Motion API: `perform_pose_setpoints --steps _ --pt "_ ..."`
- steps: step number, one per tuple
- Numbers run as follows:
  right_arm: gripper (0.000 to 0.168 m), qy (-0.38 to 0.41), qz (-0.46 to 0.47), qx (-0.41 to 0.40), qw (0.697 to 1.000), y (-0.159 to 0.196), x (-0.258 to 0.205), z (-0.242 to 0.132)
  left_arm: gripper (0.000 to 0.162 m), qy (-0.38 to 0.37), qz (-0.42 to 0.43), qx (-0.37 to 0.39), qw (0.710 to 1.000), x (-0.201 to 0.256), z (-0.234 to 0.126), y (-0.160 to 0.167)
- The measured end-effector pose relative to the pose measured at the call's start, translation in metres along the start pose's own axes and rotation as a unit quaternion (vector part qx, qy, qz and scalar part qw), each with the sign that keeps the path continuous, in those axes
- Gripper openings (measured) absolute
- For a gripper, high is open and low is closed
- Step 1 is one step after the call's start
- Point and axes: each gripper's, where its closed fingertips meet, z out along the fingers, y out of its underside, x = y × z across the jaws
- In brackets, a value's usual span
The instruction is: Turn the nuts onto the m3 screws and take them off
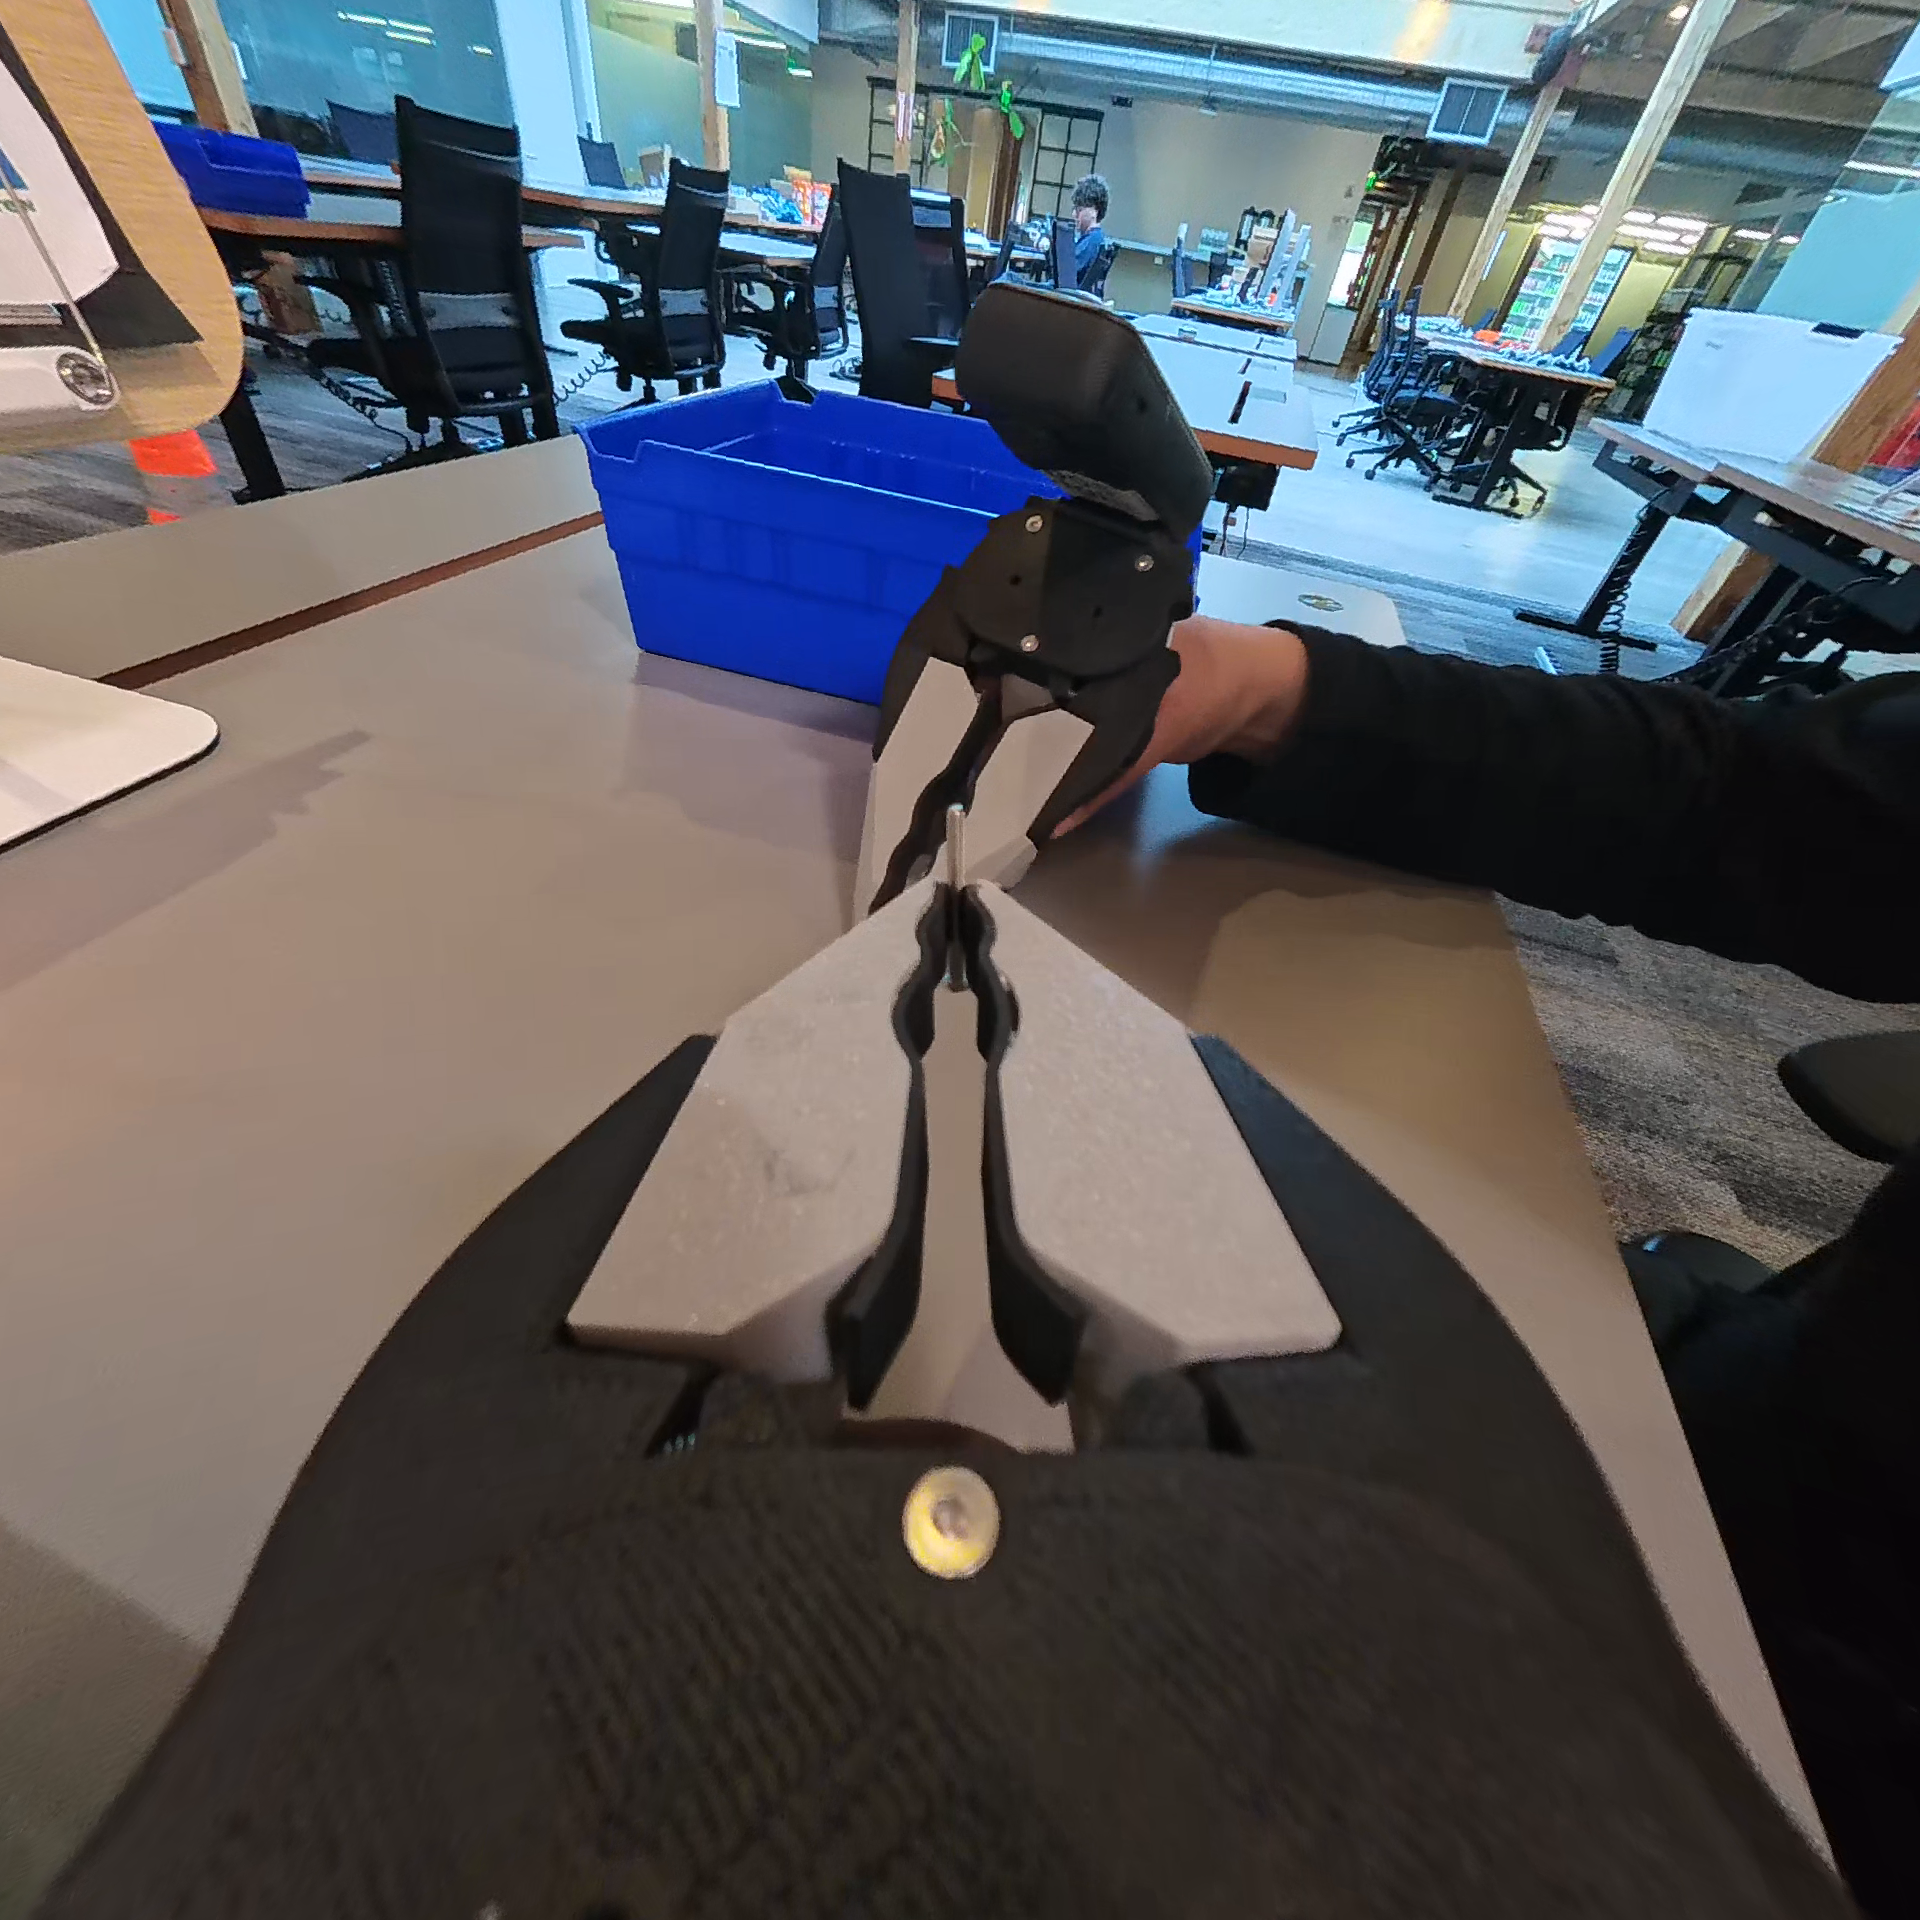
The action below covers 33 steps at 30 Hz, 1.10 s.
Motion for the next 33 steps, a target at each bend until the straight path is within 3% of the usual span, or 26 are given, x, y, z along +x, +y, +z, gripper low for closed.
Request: perform_pose_setpoints --steps 22,33 --pt "0.002 0.002 0.002 0.004 1.000 -0.005 -0.003 0.002 0.000 -0.002 0.000 -0.010 1.000 -0.001 0.001 0.004" --pt "0.002 -0.052 0.020 0.102 0.993 -0.048 -0.021 -0.024 0.000 0.010 0.004 -0.028 1.000 0.004 0.009 0.013"
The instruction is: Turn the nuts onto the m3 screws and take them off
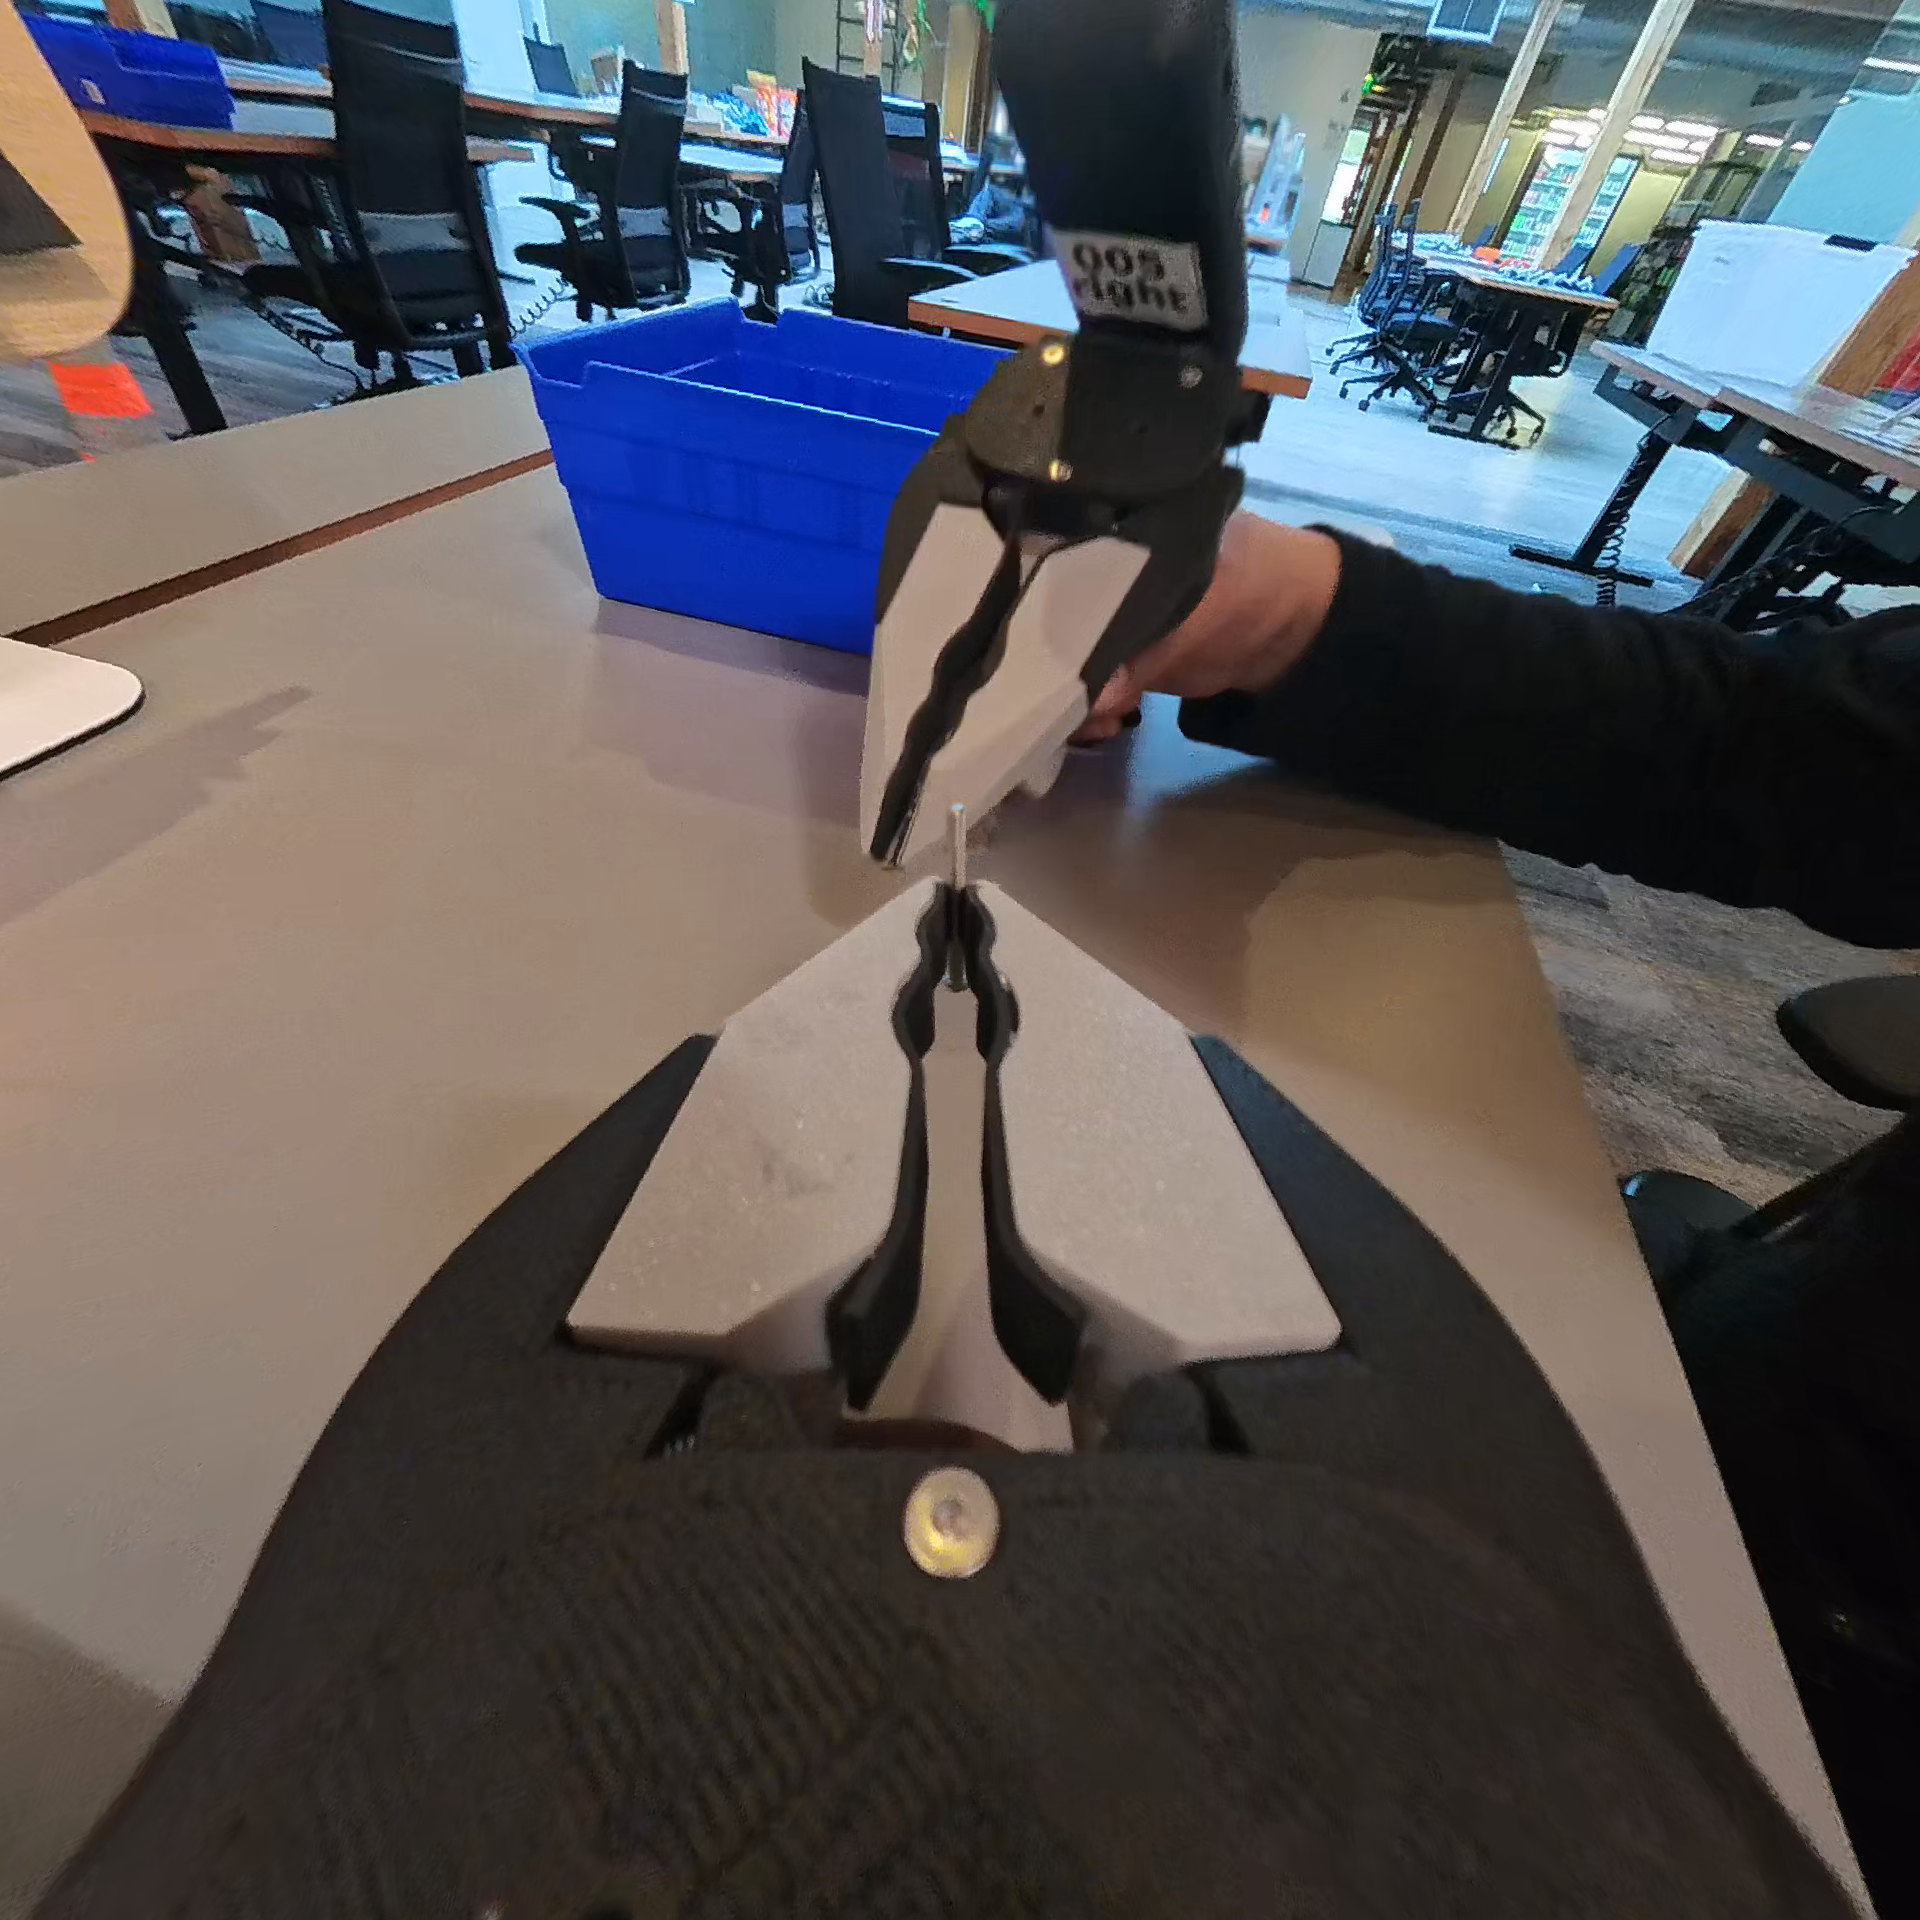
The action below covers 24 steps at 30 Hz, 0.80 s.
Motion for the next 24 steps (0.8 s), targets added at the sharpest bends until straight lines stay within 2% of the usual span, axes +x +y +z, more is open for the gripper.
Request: perform_pose_setpoints --steps 5,9,14,24 --pt "0.002 -0.066 0.005 0.070 0.995 -0.041 -0.022 -0.019 0.000 0.015 0.010 0.006 1.000 0.007 0.003 0.000" --pt "0.002 -0.110 0.008 0.095 0.989 -0.061 -0.034 -0.028 0.000 0.032 0.020 0.017 0.999 0.015 0.004 -0.004" --pt "0.002 -0.140 -0.010 0.090 0.986 -0.076 -0.048 -0.028 0.000 0.034 0.029 0.016 0.999 0.019 0.005 -0.005" --pt "0.002 -0.135 -0.043 0.056 0.988 -0.082 -0.059 -0.013 0.000 0.045 0.016 0.034 0.998 0.023 0.002 -0.013"
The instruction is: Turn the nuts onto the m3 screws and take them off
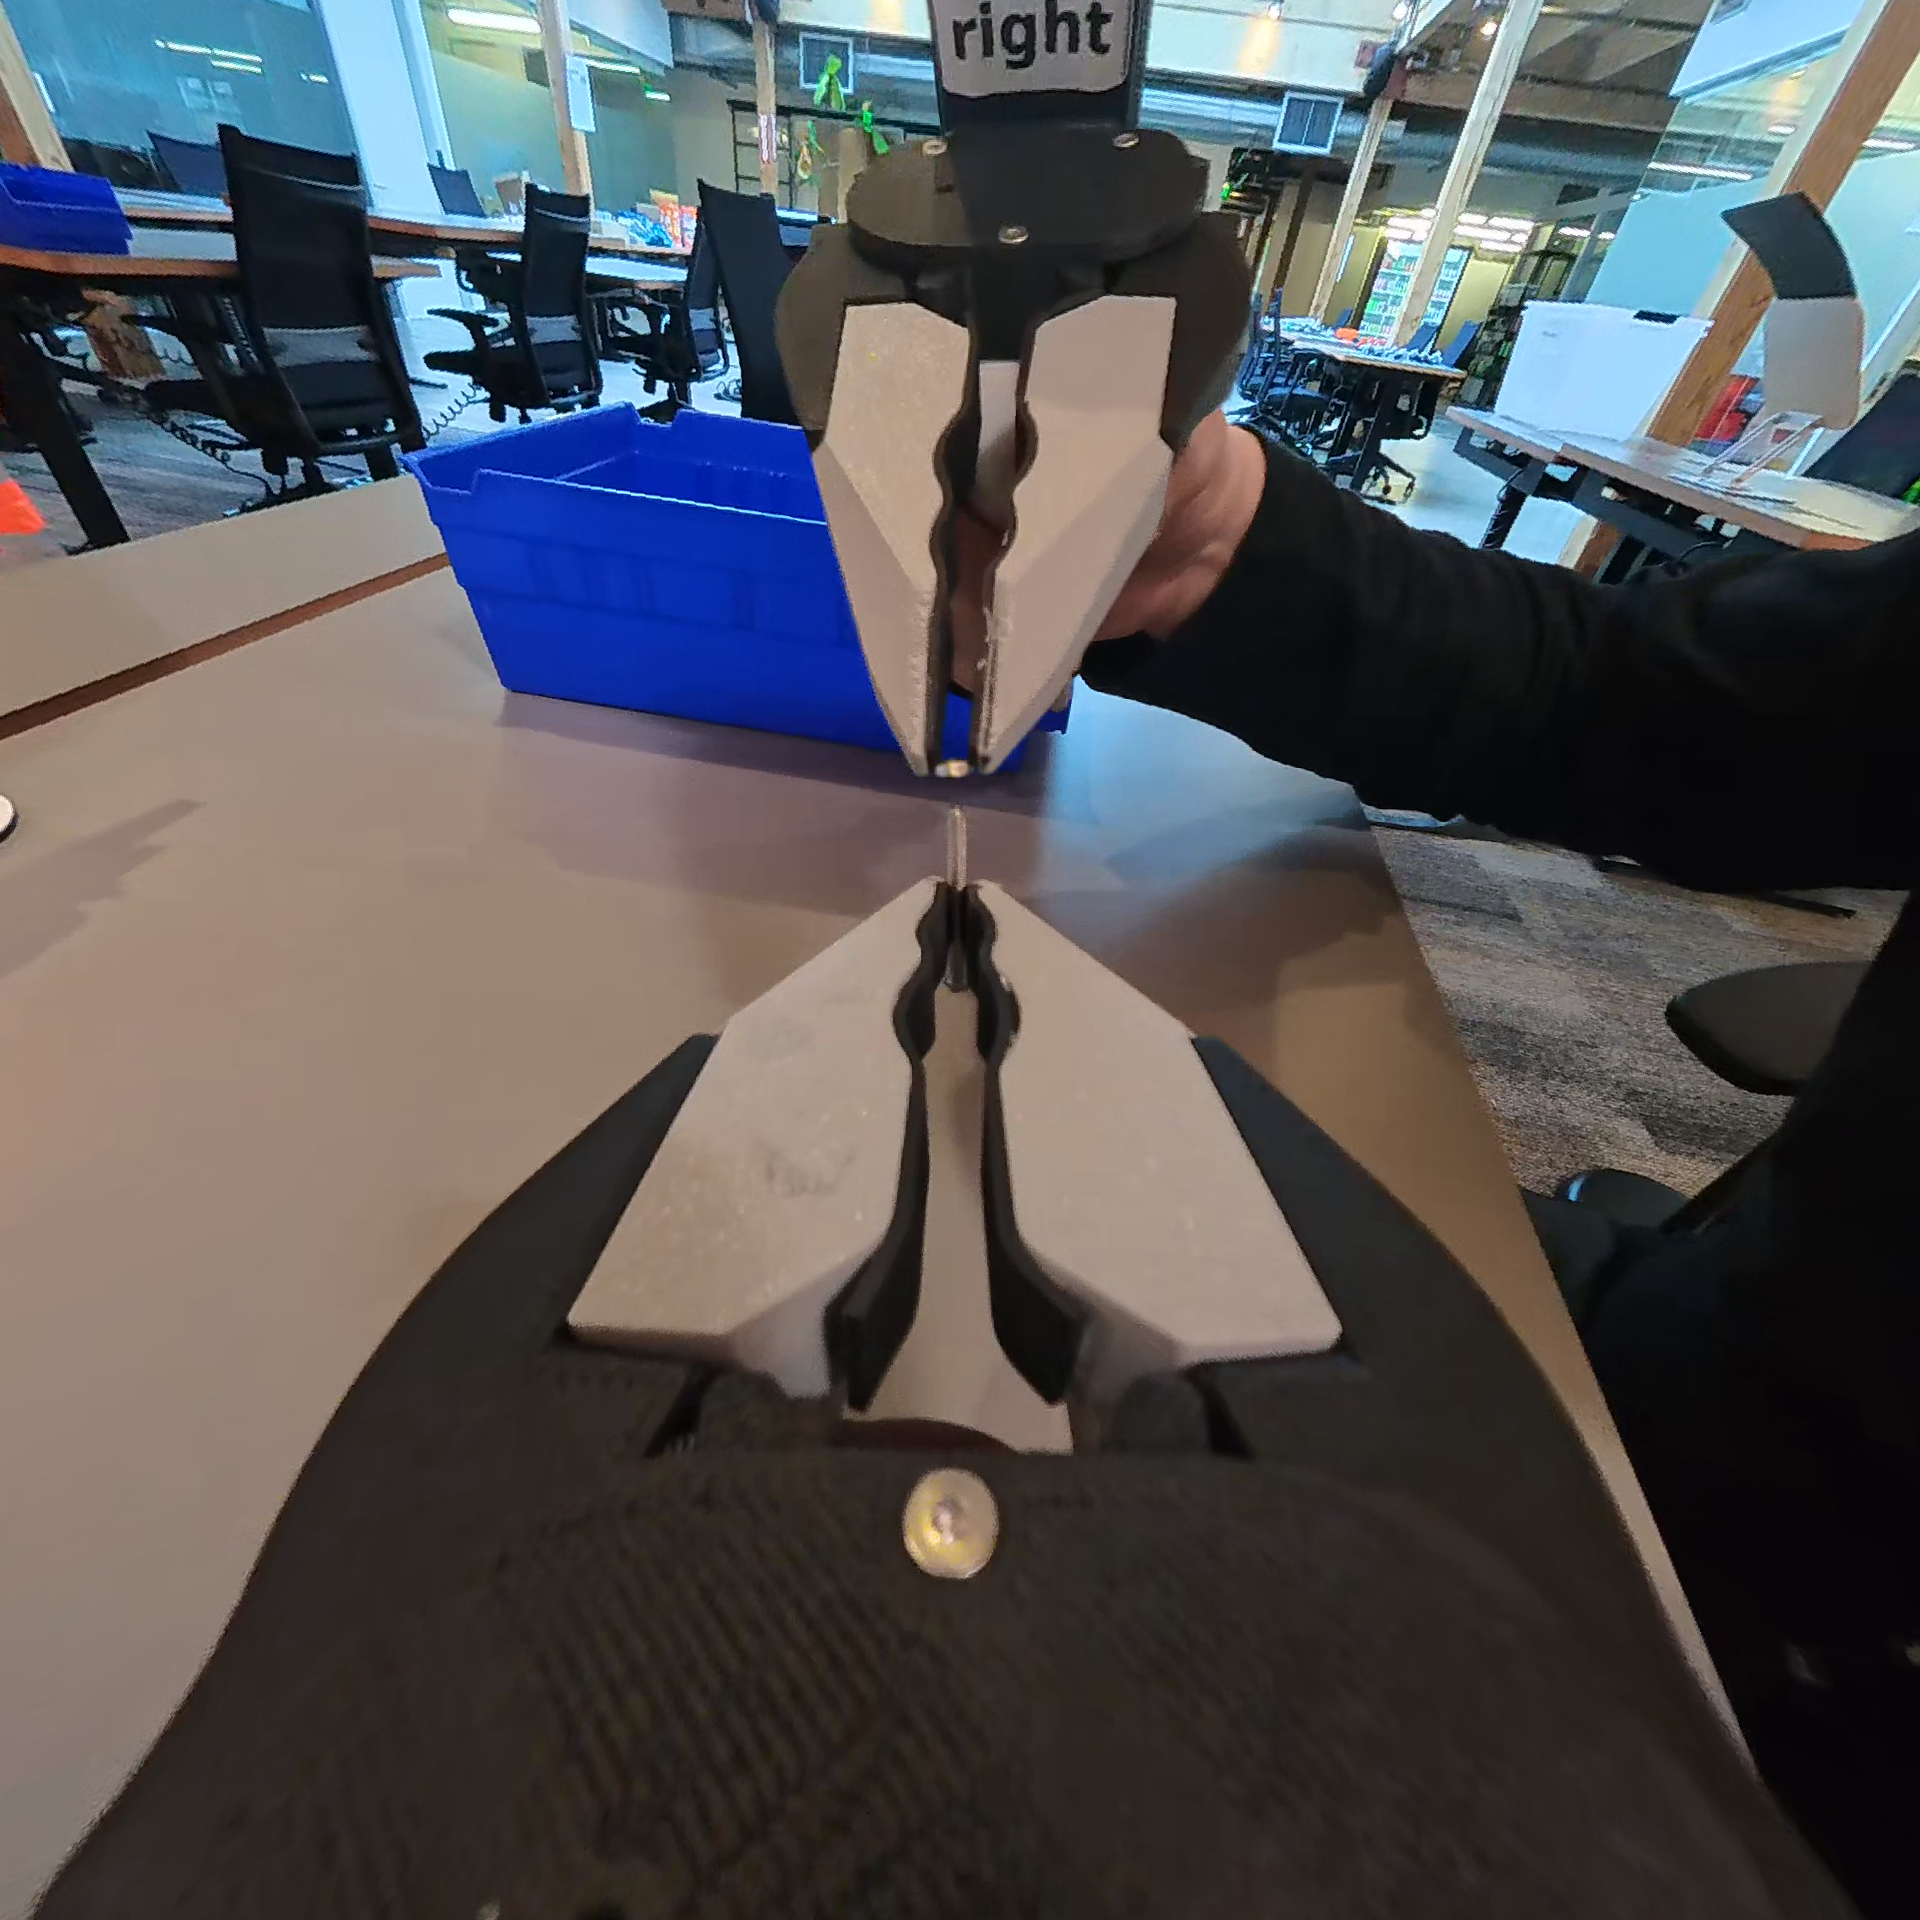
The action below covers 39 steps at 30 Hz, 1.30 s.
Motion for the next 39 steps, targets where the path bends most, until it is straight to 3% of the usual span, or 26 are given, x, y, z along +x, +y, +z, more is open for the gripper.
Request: perform_pose_setpoints --steps 39 --pt "0.002 0.028 -0.022 -0.068 0.997 0.013 0.004 0.007 0.000 -0.021 0.011 -0.024 0.999 -0.006 0.001 0.008"
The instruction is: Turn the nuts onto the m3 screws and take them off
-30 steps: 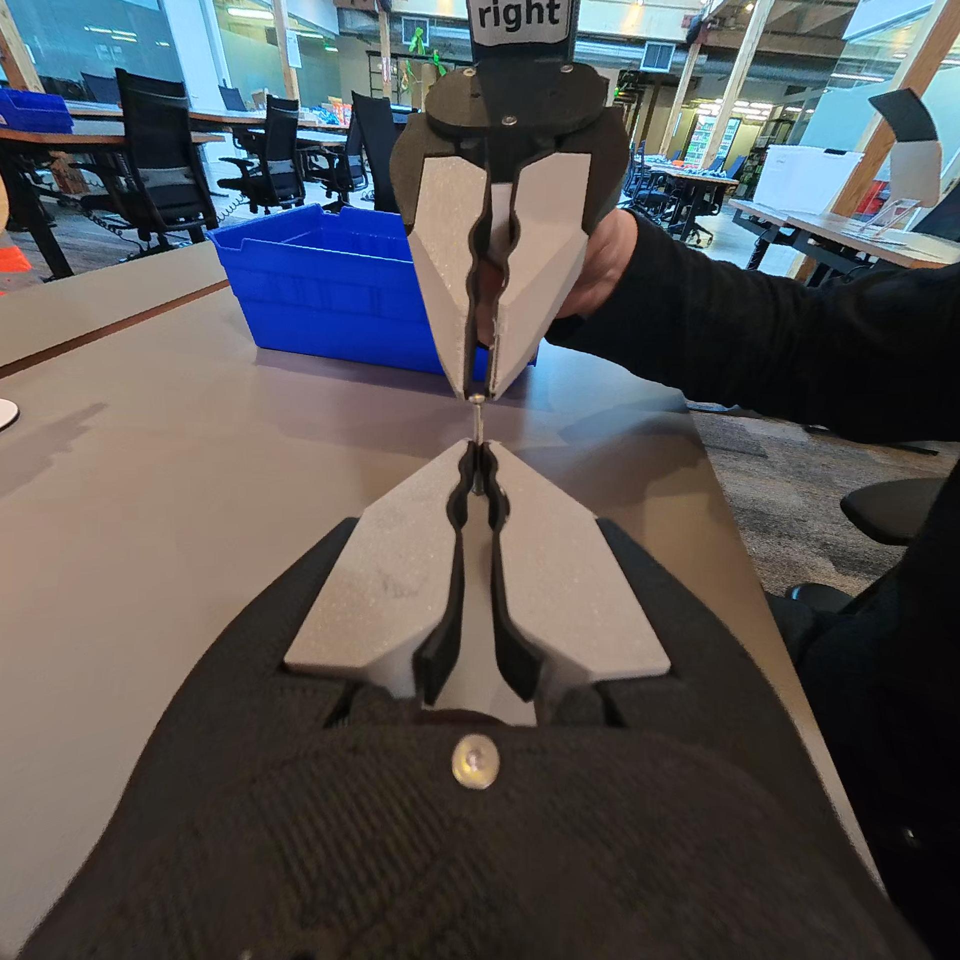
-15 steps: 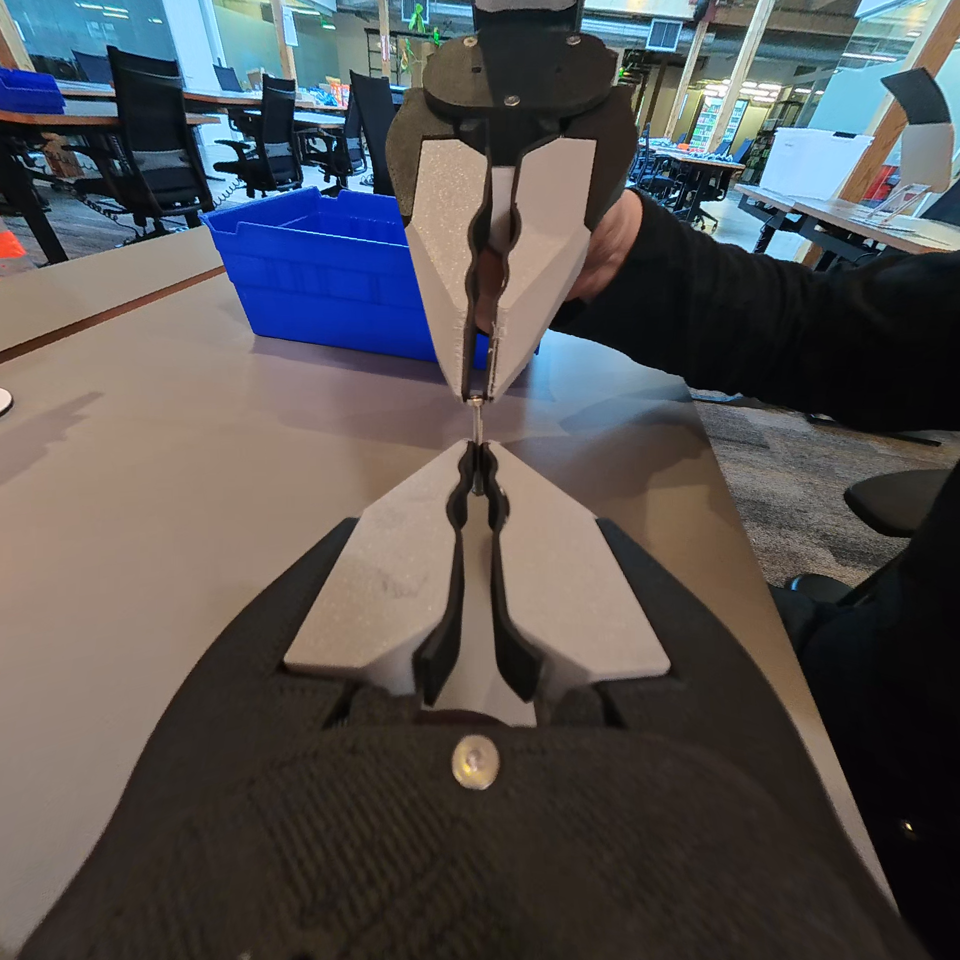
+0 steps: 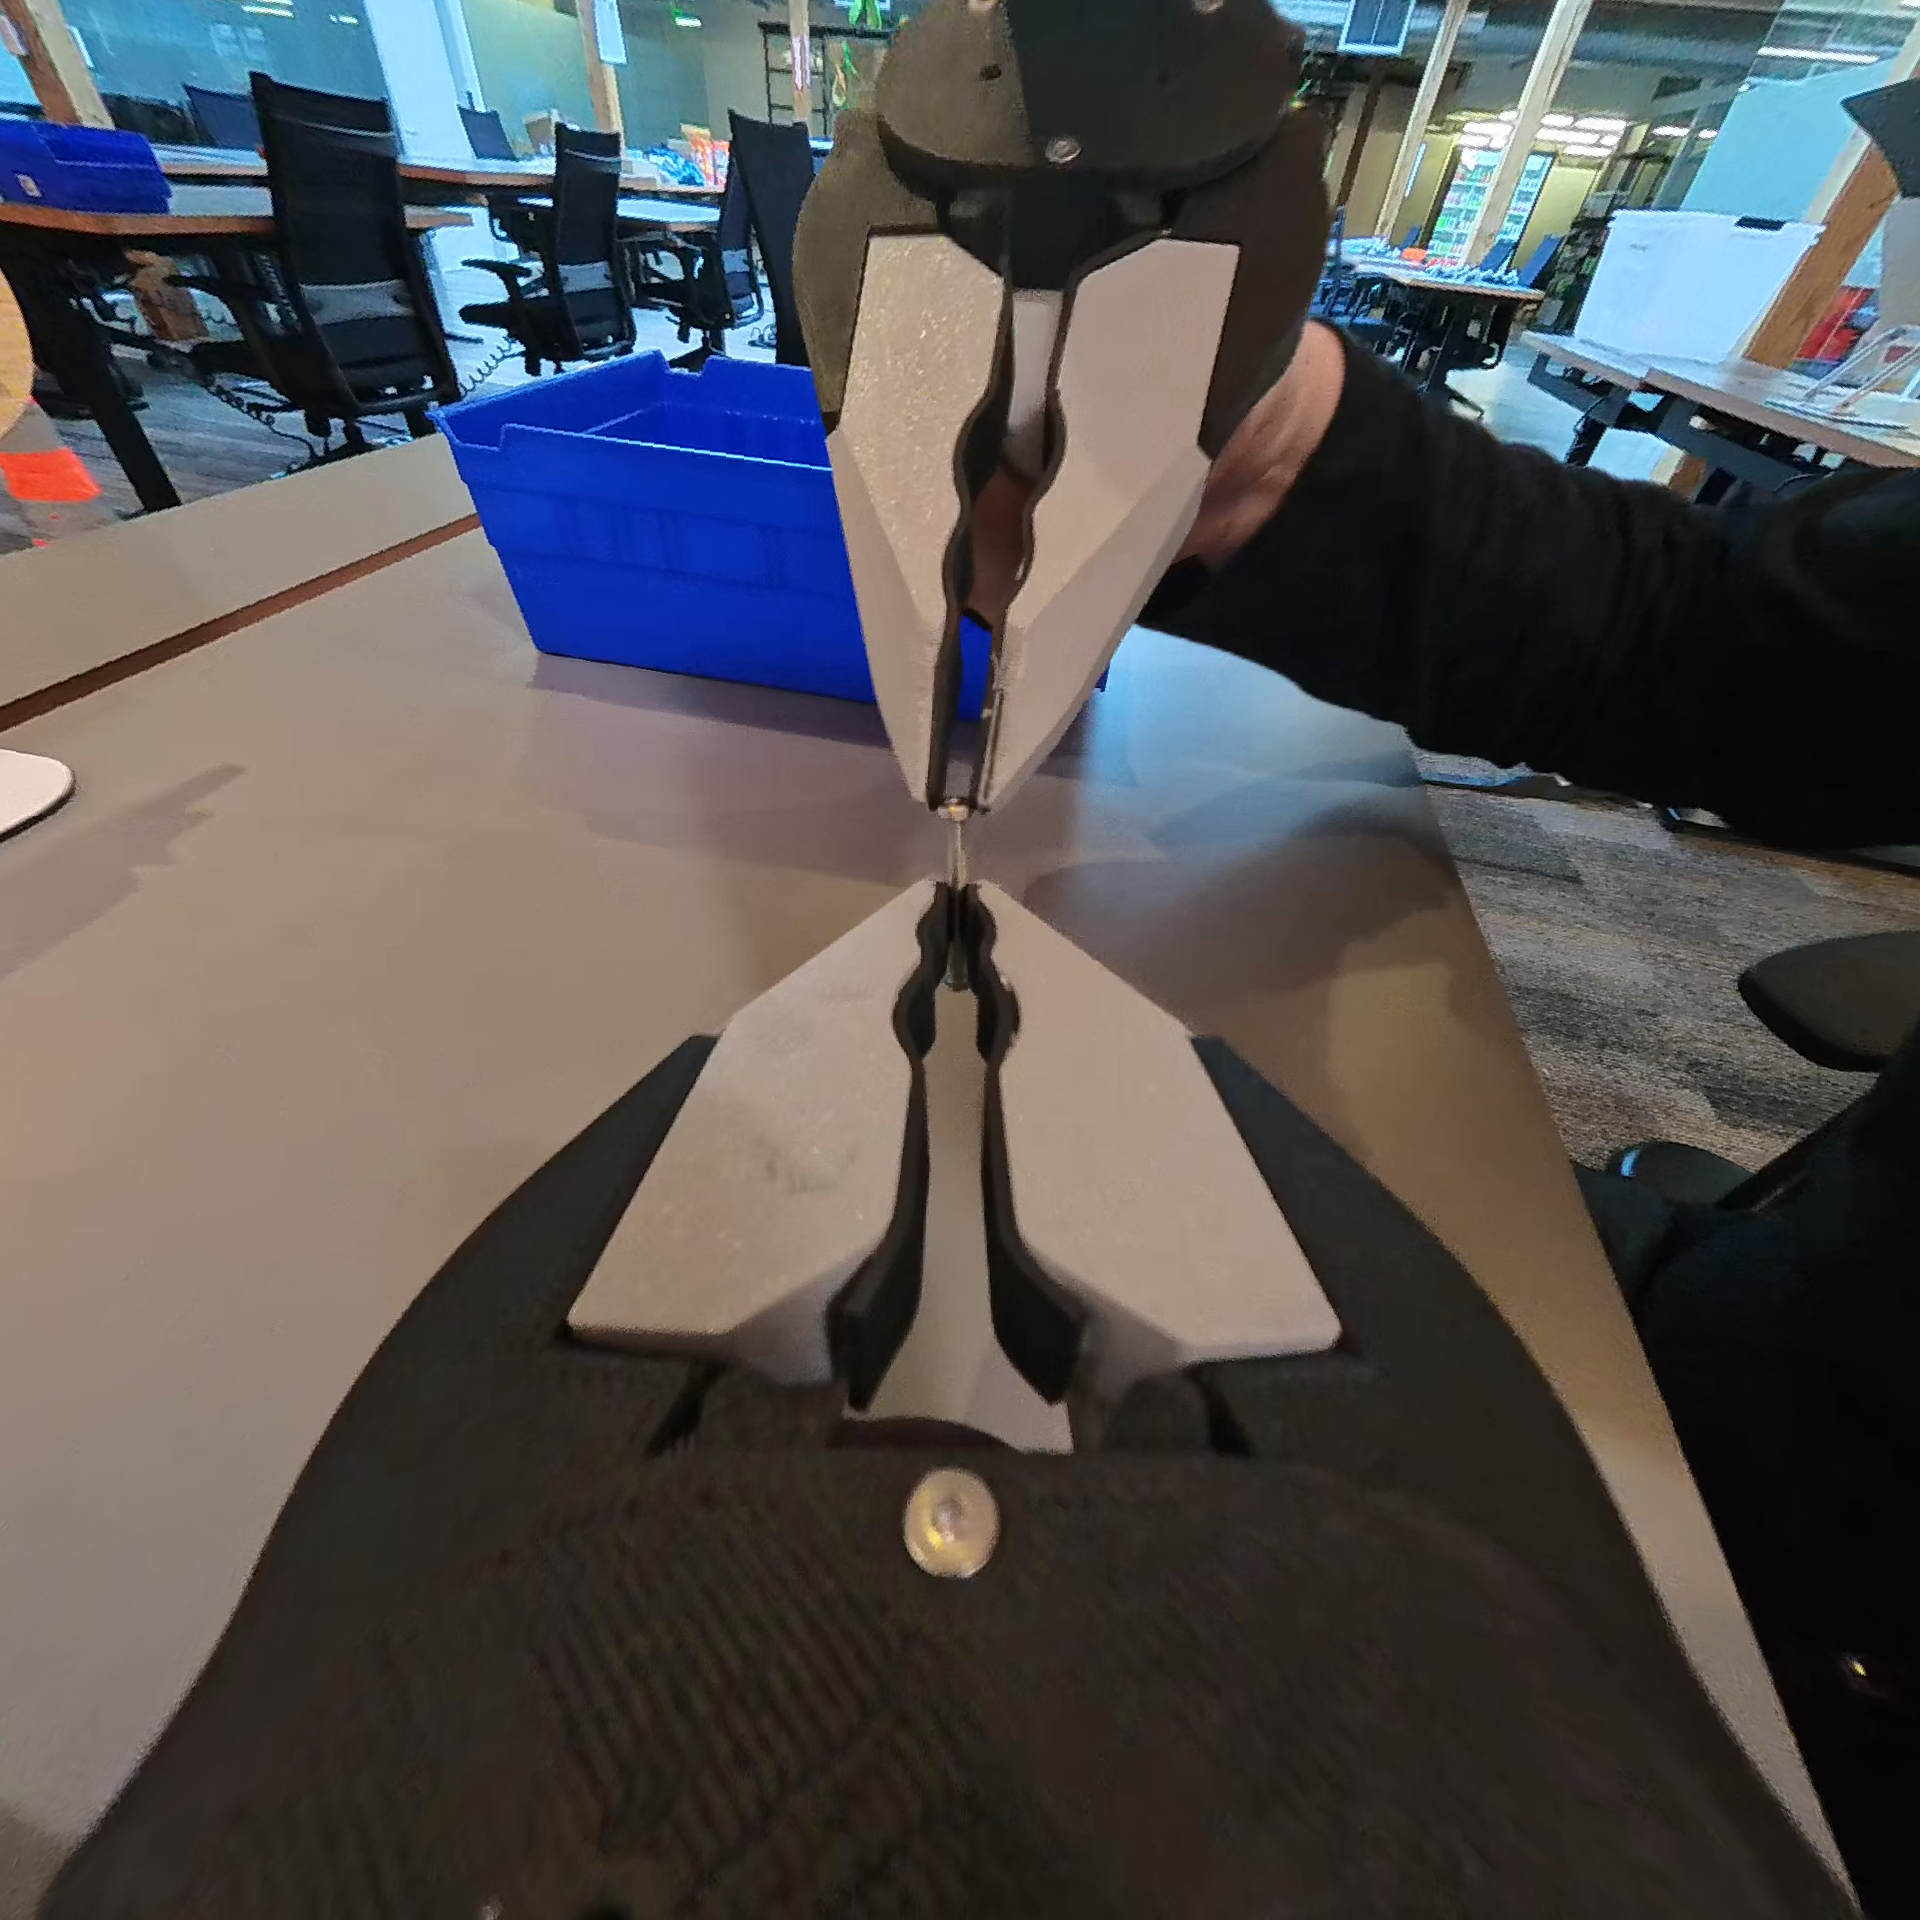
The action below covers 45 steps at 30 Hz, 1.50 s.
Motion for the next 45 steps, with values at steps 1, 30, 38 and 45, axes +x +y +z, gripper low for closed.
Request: perform_pose_setpoints --steps 1,30,38,45 --pt "0.002 0.005 0.002 -0.005 1.000 0.001 0.001 0.000 0.000 -0.004 0.000 -0.002 1.000 -0.001 0.000 0.001" --pt "0.002 0.099 0.081 -0.084 0.988 0.005 0.019 0.008 0.000 -0.105 0.022 -0.036 0.994 -0.023 0.000 0.007" --pt "0.002 0.113 0.122 -0.086 0.982 0.008 0.026 0.011 0.000 -0.138 0.015 -0.049 0.989 -0.030 0.000 0.012" --pt "0.002 0.118 0.128 -0.087 0.981 0.008 0.027 0.012 0.000 -0.138 0.003 -0.049 0.989 -0.031 0.000 0.013"
